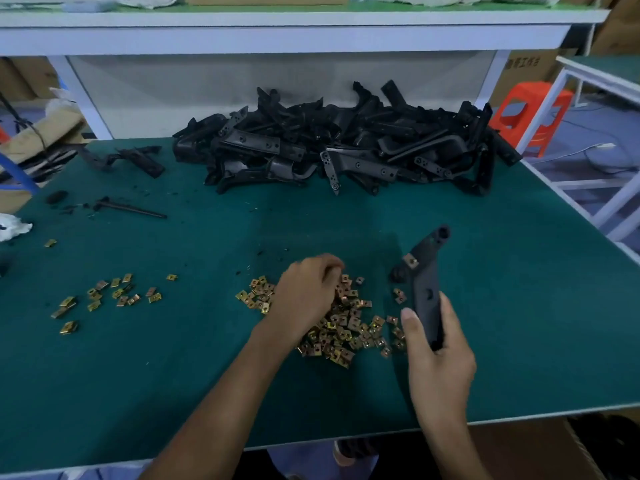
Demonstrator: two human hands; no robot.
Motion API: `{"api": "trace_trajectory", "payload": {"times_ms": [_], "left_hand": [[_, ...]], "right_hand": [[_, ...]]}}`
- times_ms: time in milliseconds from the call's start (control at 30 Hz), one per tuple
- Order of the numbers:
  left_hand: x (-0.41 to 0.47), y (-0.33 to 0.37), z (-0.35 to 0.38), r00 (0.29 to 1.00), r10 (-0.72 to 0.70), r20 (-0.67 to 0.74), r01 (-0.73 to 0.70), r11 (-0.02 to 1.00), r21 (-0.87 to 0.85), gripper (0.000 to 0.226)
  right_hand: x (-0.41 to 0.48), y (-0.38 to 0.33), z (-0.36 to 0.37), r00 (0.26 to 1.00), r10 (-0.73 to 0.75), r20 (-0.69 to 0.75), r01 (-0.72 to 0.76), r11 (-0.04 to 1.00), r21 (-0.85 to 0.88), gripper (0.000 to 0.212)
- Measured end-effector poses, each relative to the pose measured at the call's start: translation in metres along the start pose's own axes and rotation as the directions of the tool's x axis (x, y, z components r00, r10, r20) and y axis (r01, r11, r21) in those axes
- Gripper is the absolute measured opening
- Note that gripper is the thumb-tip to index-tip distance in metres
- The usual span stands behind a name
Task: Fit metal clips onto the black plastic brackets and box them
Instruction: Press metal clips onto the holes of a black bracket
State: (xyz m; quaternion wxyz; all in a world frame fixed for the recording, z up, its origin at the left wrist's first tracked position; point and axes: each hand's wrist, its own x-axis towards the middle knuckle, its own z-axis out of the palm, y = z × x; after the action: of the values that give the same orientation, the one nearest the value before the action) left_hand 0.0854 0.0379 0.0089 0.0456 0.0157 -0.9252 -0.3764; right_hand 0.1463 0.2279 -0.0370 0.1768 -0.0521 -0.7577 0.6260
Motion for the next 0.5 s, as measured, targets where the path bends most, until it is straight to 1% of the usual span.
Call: {"api": "trace_trajectory", "payload": {"times_ms": [33,67,133,167,233,333,400,467,500], "left_hand": [[0.007,-0.001,0.008,0.998,0.058,-0.002,-0.058,0.990,0.132,0.026],[0.013,0.000,0.015,0.994,0.103,0.027,-0.106,0.968,0.226,0.026],[0.019,0.003,0.025,0.986,0.139,0.092,-0.164,0.909,0.383,0.028],[0.022,0.005,0.029,0.984,0.146,0.103,-0.177,0.886,0.429,0.028],[0.024,0.007,0.033,0.980,0.178,0.087,-0.198,0.873,0.446,0.026],[0.025,0.014,0.035,0.979,0.199,0.053,-0.204,0.910,0.362,0.017],[0.024,0.015,0.034,0.985,0.168,0.037,-0.172,0.958,0.231,0.011],[0.021,0.013,0.026,0.997,0.068,0.036,-0.068,0.998,-0.011,0.010],[0.019,0.012,0.021,0.999,0.019,0.042,-0.012,0.986,-0.165,0.012]], "right_hand": [[0.001,-0.001,0.000,1.000,0.026,-0.011,-0.025,0.999,0.028,0.035],[0.001,-0.001,0.000,0.999,0.039,-0.008,-0.038,0.999,0.035,0.036],[0.001,0.000,0.002,0.999,0.038,0.004,-0.039,0.999,0.028,0.041],[0.001,0.002,0.002,0.999,0.032,0.009,-0.032,0.999,0.026,0.042],[0.000,0.005,0.002,1.000,0.016,0.011,-0.016,1.000,0.013,0.045],[-0.002,0.003,0.001,1.000,-0.015,0.023,0.016,1.000,-0.024,0.047],[-0.002,-0.002,0.000,0.999,-0.028,0.039,0.030,0.998,-0.054,0.051],[-0.002,-0.002,-0.001,0.997,-0.044,0.059,0.050,0.995,-0.091,0.052],[-0.003,-0.001,-0.001,0.996,-0.054,0.076,0.063,0.992,-0.112,0.051]]}}
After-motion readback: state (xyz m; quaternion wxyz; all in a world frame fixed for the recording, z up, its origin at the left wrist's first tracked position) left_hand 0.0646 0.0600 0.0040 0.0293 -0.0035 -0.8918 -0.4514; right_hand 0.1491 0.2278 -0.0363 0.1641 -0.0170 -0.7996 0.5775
